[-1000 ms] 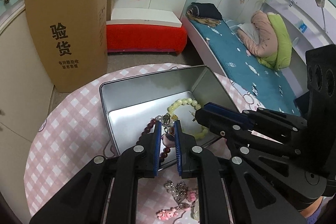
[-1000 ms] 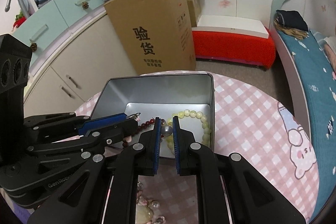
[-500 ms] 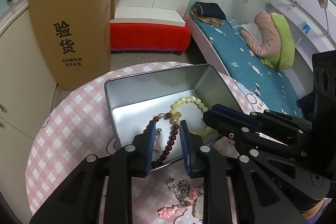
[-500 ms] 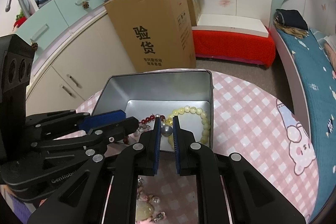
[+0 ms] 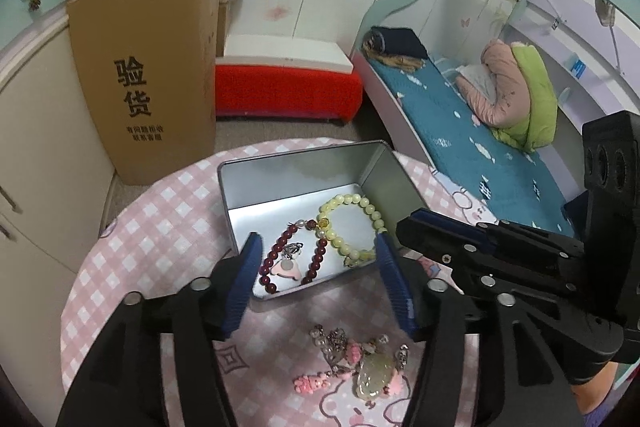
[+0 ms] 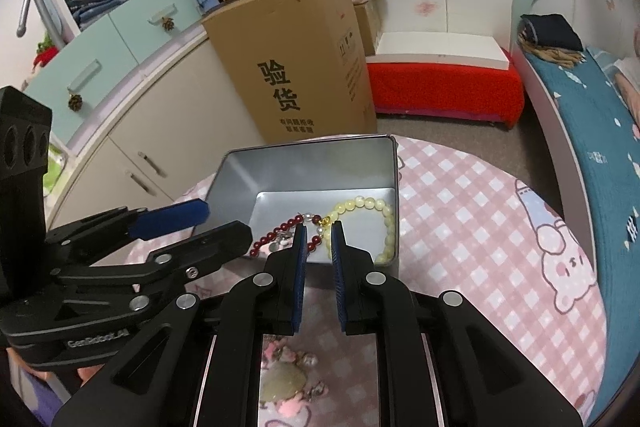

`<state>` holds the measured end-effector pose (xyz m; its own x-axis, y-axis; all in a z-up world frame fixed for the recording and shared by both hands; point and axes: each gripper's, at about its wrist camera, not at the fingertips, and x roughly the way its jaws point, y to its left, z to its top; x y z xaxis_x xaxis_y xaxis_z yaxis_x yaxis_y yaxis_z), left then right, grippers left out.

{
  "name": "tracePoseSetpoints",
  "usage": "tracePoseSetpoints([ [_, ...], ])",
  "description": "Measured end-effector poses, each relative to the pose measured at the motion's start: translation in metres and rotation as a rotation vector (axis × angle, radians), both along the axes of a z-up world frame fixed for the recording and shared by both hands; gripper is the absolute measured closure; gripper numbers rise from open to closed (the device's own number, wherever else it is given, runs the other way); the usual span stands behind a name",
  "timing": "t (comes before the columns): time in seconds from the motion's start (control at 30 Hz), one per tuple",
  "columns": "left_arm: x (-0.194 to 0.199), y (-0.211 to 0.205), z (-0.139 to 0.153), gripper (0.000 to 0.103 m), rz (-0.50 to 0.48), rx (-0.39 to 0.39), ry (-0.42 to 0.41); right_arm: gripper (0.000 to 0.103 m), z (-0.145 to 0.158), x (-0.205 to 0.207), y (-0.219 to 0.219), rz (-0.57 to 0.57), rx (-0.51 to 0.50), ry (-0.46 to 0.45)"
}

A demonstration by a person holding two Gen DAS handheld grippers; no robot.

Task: Organize jewelry
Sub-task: 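Open both tools to release the pieces into the tin box, then move both open tools back toward the remaining charms on the table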

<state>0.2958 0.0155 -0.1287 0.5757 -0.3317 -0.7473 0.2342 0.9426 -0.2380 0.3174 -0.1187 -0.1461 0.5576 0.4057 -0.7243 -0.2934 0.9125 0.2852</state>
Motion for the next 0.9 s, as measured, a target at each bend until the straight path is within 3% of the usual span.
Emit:
tracePoseSetpoints([
  [0.13, -0.017, 0.001, 0.011, 0.038, 0.003, -0.001, -0.039, 0.087, 0.011, -0.02, -0.005, -0.011, -0.012, -0.033],
  [0.23, -0.034, 0.004, 0.017, 0.035, 0.008, -0.001, -0.075, 0.053, 0.019, -0.038, -0.009, -0.034, -0.041, -0.073],
  [0.53, -0.082, 0.013, 0.015, 0.033, 0.013, 0.036, -0.138, 0.045, 0.019, -0.082, -0.015, -0.036, -0.085, -0.124],
  [0.63, -0.091, 0.017, 0.008, 0.026, 0.022, 0.035, -0.135, 0.045, 0.008, -0.091, -0.014, -0.031, -0.098, -0.111],
  [0.9, -0.106, 0.025, -0.014, 0.026, 0.04, 0.052, -0.103, 0.045, -0.019, -0.1, -0.006, -0.032, -0.111, -0.059],
])
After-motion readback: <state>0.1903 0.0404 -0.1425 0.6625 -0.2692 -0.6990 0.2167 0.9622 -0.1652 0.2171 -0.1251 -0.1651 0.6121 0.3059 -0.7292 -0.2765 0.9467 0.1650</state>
